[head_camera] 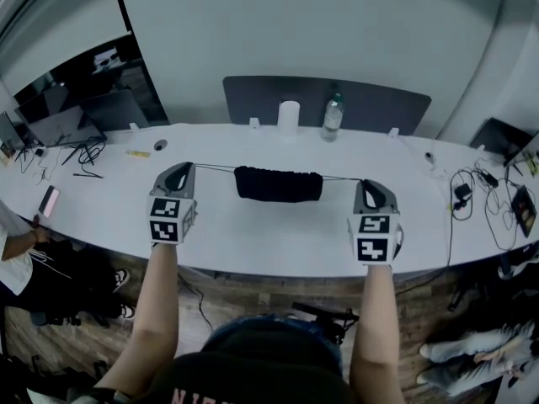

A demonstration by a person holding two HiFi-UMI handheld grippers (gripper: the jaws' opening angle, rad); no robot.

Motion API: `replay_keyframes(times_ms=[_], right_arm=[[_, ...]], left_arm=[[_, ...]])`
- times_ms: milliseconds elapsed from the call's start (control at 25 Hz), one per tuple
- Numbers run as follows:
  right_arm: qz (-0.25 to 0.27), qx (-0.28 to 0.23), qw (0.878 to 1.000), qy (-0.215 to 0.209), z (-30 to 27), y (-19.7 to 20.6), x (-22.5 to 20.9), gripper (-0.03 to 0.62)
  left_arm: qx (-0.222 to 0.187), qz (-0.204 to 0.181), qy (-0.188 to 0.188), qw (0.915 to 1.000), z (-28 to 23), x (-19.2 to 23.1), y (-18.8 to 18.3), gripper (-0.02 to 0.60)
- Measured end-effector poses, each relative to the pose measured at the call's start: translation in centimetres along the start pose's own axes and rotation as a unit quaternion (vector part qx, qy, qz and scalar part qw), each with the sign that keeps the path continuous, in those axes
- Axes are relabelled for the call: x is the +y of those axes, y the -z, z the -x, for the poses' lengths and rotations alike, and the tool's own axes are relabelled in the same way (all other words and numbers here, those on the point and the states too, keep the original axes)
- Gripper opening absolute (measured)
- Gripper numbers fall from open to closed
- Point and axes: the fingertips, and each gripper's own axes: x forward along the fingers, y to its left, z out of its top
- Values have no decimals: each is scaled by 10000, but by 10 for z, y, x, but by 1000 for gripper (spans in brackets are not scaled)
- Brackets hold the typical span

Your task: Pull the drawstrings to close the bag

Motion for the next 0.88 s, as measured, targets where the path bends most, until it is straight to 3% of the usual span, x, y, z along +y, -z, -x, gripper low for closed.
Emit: replay_keyframes(times_ms=[880], right_arm=[[-30,84,9998,180,7,7,-31,7]], left_arm=[[42,-8,-328,9995,4,12,-4,8]])
